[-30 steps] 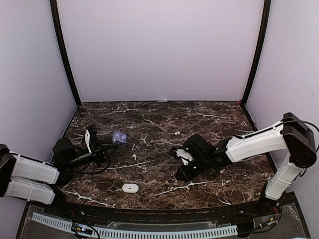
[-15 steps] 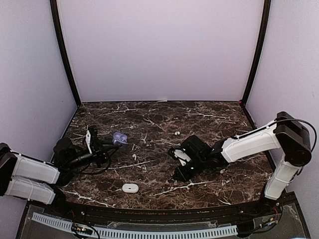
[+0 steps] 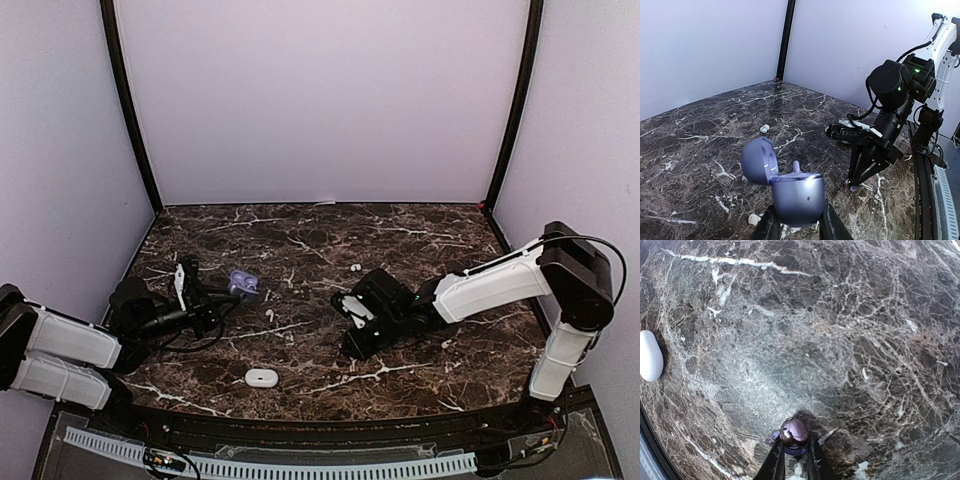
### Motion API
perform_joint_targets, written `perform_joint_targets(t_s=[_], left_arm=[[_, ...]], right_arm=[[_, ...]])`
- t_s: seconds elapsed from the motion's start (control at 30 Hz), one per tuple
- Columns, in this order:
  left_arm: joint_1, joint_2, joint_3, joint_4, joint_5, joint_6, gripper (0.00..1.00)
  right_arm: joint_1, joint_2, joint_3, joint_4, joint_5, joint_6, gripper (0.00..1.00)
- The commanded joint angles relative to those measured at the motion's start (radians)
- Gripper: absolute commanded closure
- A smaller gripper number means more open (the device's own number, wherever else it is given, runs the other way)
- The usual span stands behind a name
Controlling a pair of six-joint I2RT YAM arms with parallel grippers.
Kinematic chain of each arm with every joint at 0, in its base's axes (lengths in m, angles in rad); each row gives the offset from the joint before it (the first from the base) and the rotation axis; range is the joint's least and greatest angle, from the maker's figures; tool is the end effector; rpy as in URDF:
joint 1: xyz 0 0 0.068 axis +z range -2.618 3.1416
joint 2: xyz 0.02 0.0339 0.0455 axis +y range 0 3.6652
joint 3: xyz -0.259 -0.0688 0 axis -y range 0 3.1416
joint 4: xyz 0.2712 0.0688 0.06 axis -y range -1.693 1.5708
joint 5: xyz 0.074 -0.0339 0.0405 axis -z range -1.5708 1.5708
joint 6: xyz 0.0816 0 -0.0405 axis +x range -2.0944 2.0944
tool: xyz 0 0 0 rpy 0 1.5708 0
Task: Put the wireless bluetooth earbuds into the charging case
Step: Adjust the left earbud at the center of the board.
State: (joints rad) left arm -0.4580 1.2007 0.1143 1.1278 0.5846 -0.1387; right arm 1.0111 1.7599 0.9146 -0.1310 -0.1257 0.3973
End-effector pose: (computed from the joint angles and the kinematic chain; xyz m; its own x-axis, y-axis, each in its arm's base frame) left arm 0.2022 -0.1499 0.1488 -0.0826 -0.0878 -0.9927 0.8601 0.4968 -0.1155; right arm 0.1932 0.3277 0.0764 -0.7453 -0.4666 -0.4763 -0.6394 0.7025 0.3125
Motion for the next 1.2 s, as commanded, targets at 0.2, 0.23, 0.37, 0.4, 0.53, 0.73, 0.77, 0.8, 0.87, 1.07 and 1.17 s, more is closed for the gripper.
perform_joint_targets(t_s=[0.2,0.23,0.37,0.4,0.53,0.73,0.77,0.8,0.87,1.07,1.17], left_arm=[[0.001,-0.003,0.006,0.024,0.021,0.003,0.88],[0.001,-0.003,0.006,0.024,0.020,0.002,0.88],[0.002,-0.001,0.006,0.024,0.022,0.001,0.88],[0.001,-0.001,0.005,0.025,0.023,0.001,0.88],[0.002,-0.001,0.008,0.024,0.023,0.001,0.88],[0.001,0.009,0.010,0.026,0.029,0.000,0.88],[0.002,0.011,0.010,0.026,0.030,0.000,0.88],[0.001,0.012,0.010,0.027,0.032,-0.001,0.88],[0.001,0.015,0.010,0.028,0.033,-0.001,0.88],[0.001,0.020,0.010,0.034,0.037,-0.002,0.88],[0.002,0.026,0.011,0.039,0.039,-0.002,0.88]], right_arm=[[0.006,0.045,0.065,0.024,0.009,-0.011,0.83],[0.006,0.049,0.070,0.024,0.009,-0.012,0.84],[0.006,0.066,0.093,0.017,0.006,-0.023,0.85],[0.006,0.070,0.098,0.012,0.007,-0.026,0.85],[0.006,0.081,0.118,-0.004,0.009,-0.039,0.86],[0.004,0.092,0.144,-0.008,0.019,-0.051,0.85],[0.002,0.096,0.149,-0.008,0.020,-0.053,0.85],[0.000,0.098,0.154,-0.012,0.023,-0.055,0.85],[-0.002,0.104,0.162,-0.016,0.026,-0.061,0.85],[-0.009,0.122,0.188,-0.034,0.033,-0.083,0.84],[-0.011,0.124,0.194,-0.041,0.039,-0.096,0.85]])
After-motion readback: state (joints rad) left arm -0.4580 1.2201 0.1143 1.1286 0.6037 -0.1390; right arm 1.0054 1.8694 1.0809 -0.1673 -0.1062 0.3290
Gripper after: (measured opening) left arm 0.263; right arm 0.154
